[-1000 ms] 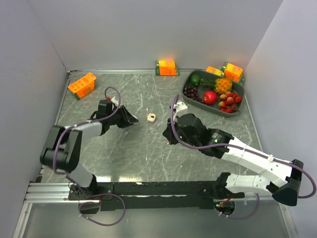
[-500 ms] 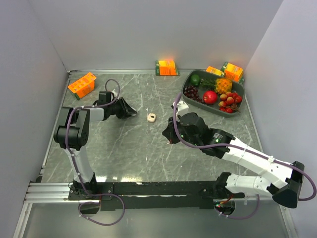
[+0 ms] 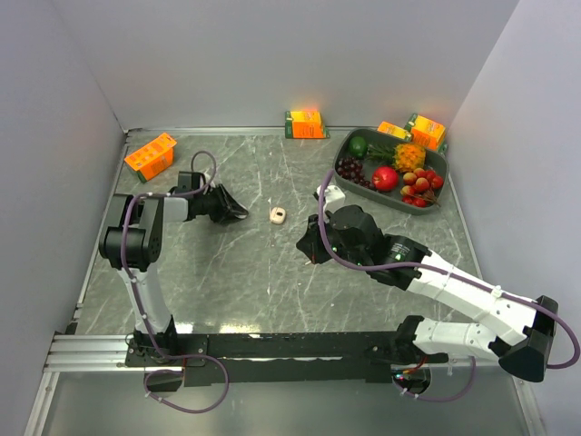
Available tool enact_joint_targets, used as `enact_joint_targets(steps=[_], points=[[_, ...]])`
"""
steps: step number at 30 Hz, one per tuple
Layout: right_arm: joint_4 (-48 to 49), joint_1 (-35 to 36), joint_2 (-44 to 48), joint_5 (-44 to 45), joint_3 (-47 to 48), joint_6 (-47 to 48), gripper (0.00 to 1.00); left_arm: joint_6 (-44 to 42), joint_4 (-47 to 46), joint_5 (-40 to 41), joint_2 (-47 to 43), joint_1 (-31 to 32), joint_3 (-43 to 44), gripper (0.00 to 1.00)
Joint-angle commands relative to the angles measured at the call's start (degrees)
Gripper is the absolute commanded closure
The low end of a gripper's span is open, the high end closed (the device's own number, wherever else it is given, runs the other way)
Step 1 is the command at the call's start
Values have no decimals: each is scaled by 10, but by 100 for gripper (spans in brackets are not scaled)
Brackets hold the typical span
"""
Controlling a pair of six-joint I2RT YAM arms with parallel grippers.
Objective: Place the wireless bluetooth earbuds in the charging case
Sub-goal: Place the charging case at the center of the board.
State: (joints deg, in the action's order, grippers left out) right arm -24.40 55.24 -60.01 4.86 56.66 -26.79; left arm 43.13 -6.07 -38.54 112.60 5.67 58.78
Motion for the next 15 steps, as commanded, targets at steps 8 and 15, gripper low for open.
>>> enact_joint_targets(steps=[8,15], points=[[20,-7,15,-3,-1,-20,87,-42,91,27,-31,-29,-68,52],[17,-8,23,1,-6,-22,86,-55,125,52,-73,-44,-80,45]])
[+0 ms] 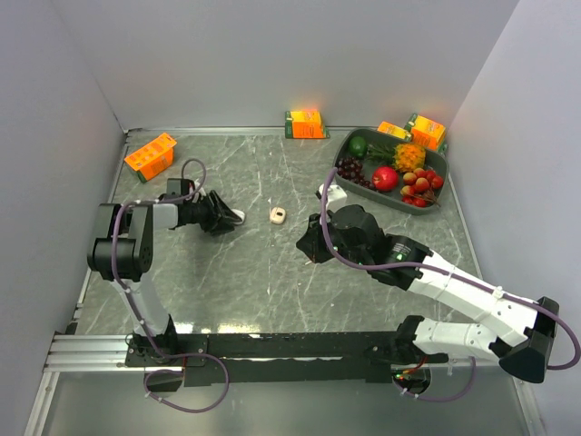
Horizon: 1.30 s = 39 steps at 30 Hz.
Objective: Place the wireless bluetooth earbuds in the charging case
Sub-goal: Place the charging case at the center of the board, then move the charging case to the center of the board.
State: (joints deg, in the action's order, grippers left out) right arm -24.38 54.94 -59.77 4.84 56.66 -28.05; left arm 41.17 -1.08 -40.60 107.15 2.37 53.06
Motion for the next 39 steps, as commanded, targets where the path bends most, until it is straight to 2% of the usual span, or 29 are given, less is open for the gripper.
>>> enact_joint_targets(steps=[1,5,8,9,11,12,13,15,20,21,24,25,29,30,32,35,36,38,39], points=[[14,-4,22,2,-4,-10,85,-36,83,75,-26,-14,-30,45],[6,-4,26,11,-2,-3,85,-43,131,95,-98,-19,-57,45],[6,-4,24,25,-3,6,83,-52,186,160,-201,-15,-73,45],[7,-4,24,32,-4,11,80,-54,195,207,-254,-10,-73,44],[11,-6,16,53,-5,12,77,-56,204,264,-302,23,-73,41],[11,-6,13,63,-4,14,72,-54,206,305,-343,41,-71,32],[9,-5,6,68,-1,13,69,-52,203,380,-363,88,-74,2],[-5,-6,1,84,6,16,64,-31,178,433,-402,122,-87,4],[-20,-6,3,106,14,7,53,26,58,411,-434,140,-145,4],[-16,-6,4,114,12,0,47,36,46,412,-442,142,-146,4],[1,-9,3,130,-10,-3,33,69,27,440,-434,177,-137,4],[12,-11,-10,130,-10,-2,32,69,38,438,-423,192,-106,4],[-1,-28,-57,109,20,5,34,49,137,494,-345,252,-22,4],[-2,-31,-64,105,30,8,34,51,149,534,-316,277,1,4],[-5,-33,-79,105,36,7,35,58,164,554,-282,294,15,4],[0,-43,-74,109,32,-2,35,54,117,516,-265,303,-1,4],[3,-47,-69,107,25,-6,35,46,69,487,-261,306,-15,4],[5,-55,-53,104,16,-8,35,36,61,492,-242,309,-10,4],[5,-57,-50,102,10,-7,35,38,86,500,-233,309,6,4]])
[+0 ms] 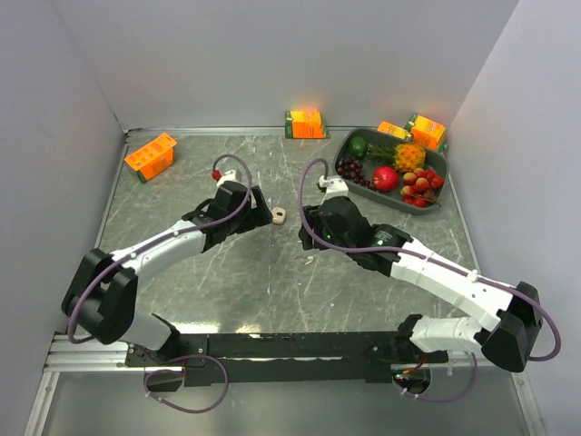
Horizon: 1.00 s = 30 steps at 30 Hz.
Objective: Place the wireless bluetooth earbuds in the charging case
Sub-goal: Move the charging case to the center of the board.
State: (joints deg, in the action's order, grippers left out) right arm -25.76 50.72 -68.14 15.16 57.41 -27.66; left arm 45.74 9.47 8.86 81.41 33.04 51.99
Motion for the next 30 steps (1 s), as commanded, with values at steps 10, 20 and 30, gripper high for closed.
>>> enact_joint_targets(steps=[10,20,30], points=[[80,-81,-116,-102,22,6,33,3,26,7,-103,3,-61,1],[76,-120,-323,-122,204,-13,33,24,35,-5,-258,2,-147,3],[76,-128,-187,-80,107,-35,34,-12,-2,9,-68,3,-40,3]])
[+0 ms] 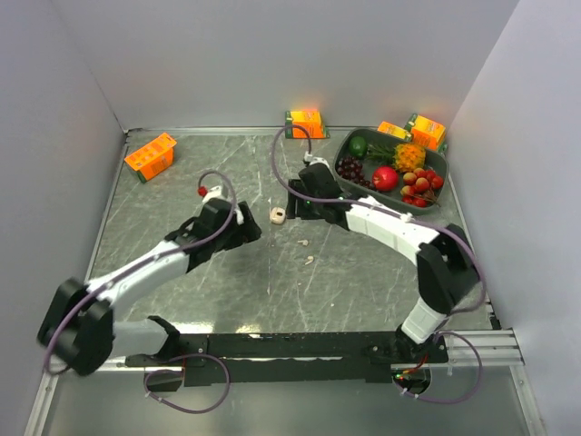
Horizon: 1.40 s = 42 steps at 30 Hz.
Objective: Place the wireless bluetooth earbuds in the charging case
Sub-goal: Move the charging case to the center of the board.
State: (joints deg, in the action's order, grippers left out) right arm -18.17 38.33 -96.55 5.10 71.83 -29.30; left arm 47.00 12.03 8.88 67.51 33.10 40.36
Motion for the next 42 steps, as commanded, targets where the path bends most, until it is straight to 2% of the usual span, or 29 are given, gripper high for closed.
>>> enact_joint_targets(steps=[1,5,9,13,24,29,34,36,41,42], points=[[0,-4,111,18,-48,-22,34,-31,-25,10,116,2,92,3],[-4,-4,181,18,-112,-31,34,-33,-22,1,222,2,187,4],[-7,-4,230,14,-142,-30,34,-31,-43,-8,289,3,230,5],[-8,-4,244,3,-158,-25,34,-60,-23,5,358,4,278,5],[5,-4,249,1,-174,-8,34,-143,13,29,465,20,379,5],[1,-5,261,3,-174,-7,34,-166,45,34,498,21,416,14],[2,-10,282,9,-183,-1,34,-205,45,40,473,22,379,24],[2,-11,289,8,-184,-4,34,-226,56,45,474,22,378,29],[-7,-11,314,7,-188,-8,34,-256,82,47,495,28,395,32],[-9,-11,319,8,-191,-8,34,-266,85,50,501,31,397,36]])
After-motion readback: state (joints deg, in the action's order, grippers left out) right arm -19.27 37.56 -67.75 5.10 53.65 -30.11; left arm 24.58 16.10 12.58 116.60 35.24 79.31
